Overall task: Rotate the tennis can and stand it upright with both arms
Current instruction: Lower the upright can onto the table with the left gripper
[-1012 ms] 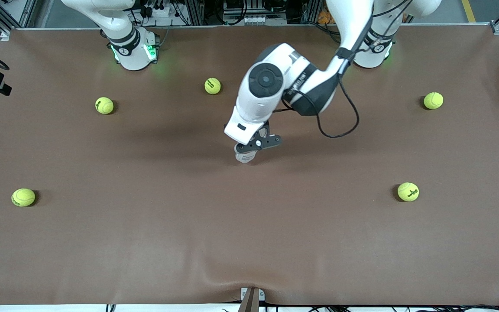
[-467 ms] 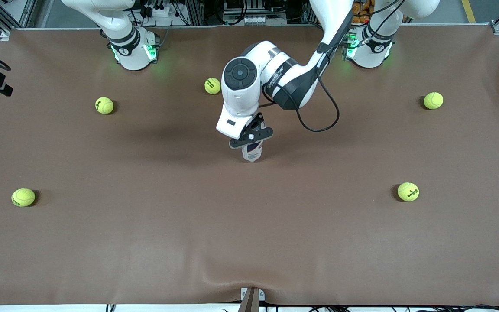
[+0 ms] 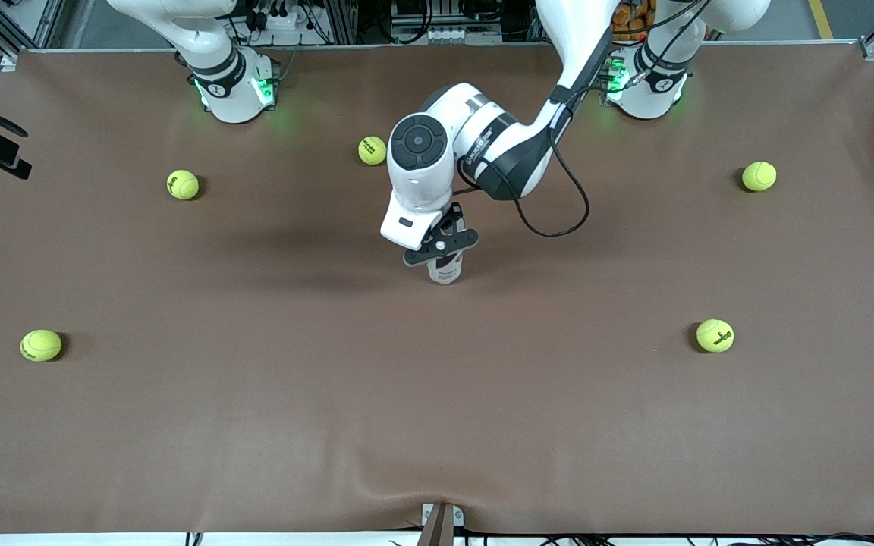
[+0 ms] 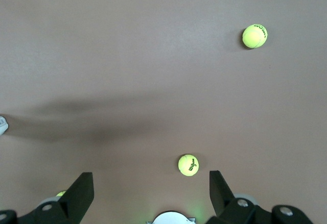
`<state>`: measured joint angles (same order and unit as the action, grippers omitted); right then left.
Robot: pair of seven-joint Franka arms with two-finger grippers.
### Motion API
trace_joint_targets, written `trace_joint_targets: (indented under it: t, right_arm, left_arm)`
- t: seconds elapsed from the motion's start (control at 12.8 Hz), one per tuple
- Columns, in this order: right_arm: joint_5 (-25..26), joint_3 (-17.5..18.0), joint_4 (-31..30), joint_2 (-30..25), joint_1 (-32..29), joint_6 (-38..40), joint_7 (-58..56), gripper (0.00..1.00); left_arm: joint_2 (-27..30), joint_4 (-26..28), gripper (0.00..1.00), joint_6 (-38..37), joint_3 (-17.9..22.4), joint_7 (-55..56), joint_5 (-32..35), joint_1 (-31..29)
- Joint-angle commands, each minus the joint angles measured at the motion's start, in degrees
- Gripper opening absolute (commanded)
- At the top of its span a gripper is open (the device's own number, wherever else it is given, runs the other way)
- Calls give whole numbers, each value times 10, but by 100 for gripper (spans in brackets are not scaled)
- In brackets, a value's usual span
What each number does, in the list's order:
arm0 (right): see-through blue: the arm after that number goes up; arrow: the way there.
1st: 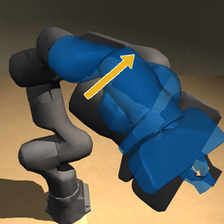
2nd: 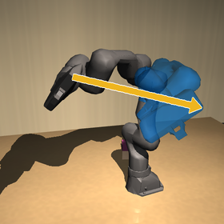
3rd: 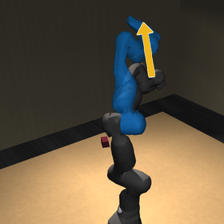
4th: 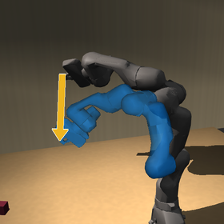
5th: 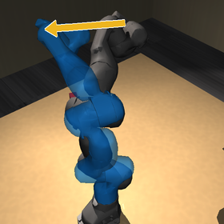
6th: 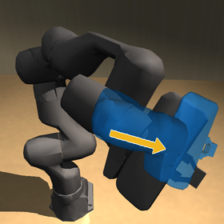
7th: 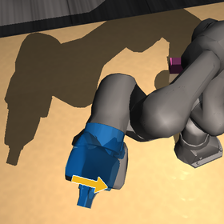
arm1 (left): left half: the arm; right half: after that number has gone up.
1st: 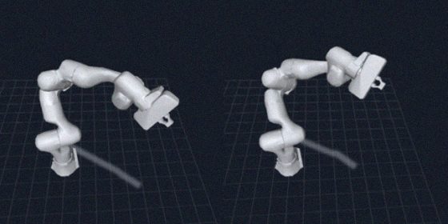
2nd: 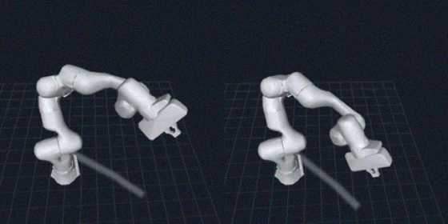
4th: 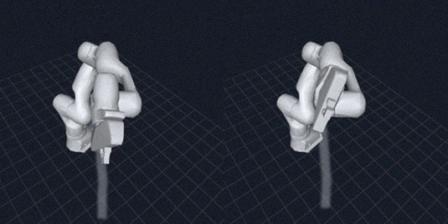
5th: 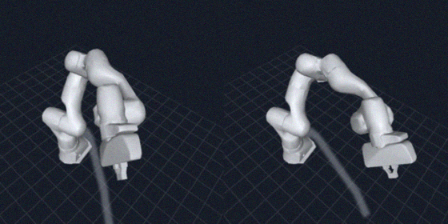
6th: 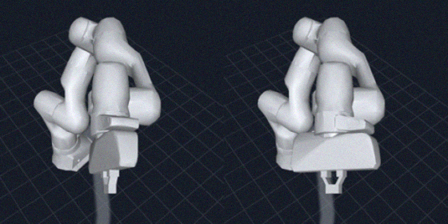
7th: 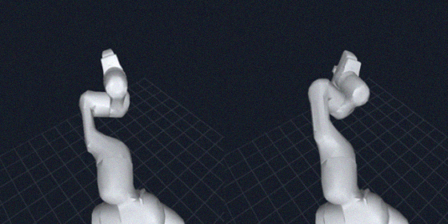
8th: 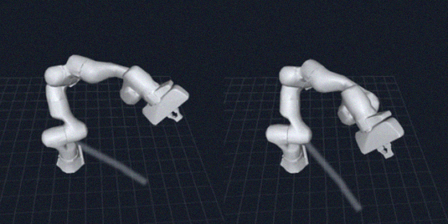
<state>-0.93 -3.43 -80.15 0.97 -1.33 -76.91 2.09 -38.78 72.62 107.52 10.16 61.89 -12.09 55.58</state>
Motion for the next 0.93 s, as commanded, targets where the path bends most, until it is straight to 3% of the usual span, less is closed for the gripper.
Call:
trace_joint_targets:
  t: [0.0,0.23,0.54,0.62,0.86]
  right_arm:
    - [8,-2,4,1,4,-1,8,100]
    - [8,-2,4,3,3,-1,8,100]
    - [8,-2,4,9,3,-2,9,100]
    - [8,-2,4,9,2,-2,8,100]
    - [8,-2,4,9,2,-2,9,100]
  left_arm:
    - [-11,-14,18,-5,6,7,12,2]
    - [-11,-13,53,1,6,6,12,1]
    - [5,-13,73,-3,4,9,11,1]
    - [18,-13,100,-5,5,9,11,1]
    - [37,-14,100,-5,4,8,11,2]
